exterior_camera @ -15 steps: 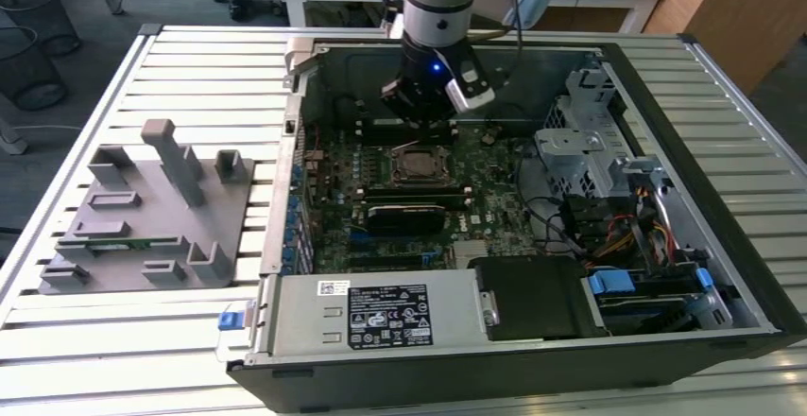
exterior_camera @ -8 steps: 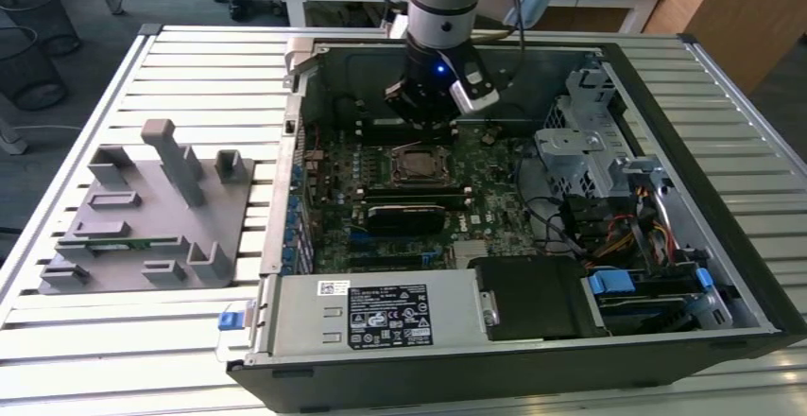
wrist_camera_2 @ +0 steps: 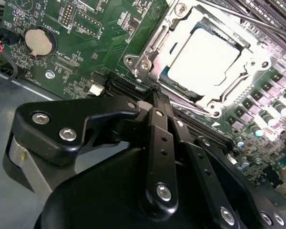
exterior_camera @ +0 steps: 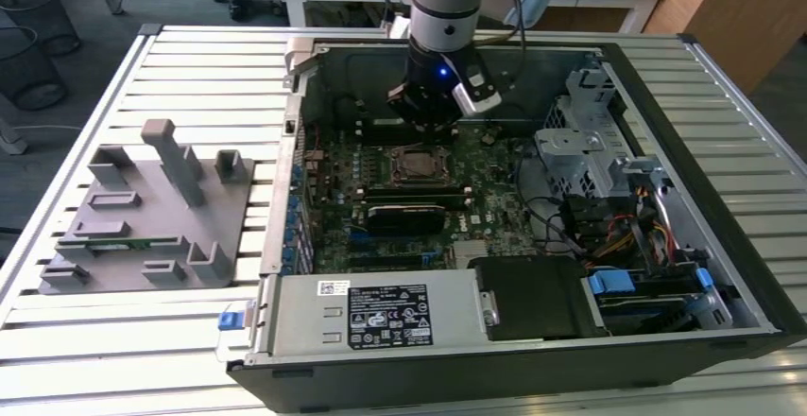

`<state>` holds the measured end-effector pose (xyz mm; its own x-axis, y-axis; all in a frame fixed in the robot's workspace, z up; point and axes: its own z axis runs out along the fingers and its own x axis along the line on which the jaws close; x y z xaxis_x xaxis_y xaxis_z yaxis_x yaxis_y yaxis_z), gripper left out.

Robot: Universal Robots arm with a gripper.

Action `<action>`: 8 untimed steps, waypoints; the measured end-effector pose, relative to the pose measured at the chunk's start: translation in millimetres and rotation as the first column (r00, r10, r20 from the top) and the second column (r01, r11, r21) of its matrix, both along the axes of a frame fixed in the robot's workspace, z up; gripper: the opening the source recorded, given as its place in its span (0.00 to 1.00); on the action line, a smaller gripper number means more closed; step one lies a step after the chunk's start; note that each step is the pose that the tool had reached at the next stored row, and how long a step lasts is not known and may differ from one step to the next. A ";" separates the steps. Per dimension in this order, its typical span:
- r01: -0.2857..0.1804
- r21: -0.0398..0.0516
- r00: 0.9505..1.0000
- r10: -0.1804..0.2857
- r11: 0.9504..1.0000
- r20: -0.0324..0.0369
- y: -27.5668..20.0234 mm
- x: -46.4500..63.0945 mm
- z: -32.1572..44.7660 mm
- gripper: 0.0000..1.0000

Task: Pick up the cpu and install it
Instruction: 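Install the first cpu locking lever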

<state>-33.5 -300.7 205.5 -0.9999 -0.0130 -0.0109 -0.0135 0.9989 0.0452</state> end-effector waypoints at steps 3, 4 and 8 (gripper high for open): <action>-0.003 0.000 1.000 0.003 1.000 0.000 0.0 0.5 -2.1 0.11; -0.005 0.000 1.000 0.005 1.000 0.000 0.0 0.5 -2.8 0.11; -0.007 0.000 1.000 0.007 1.000 0.000 0.0 0.7 -5.0 0.11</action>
<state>-32.8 -300.7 200.6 -0.9997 -0.0200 -0.0108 -0.0204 0.9988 0.0453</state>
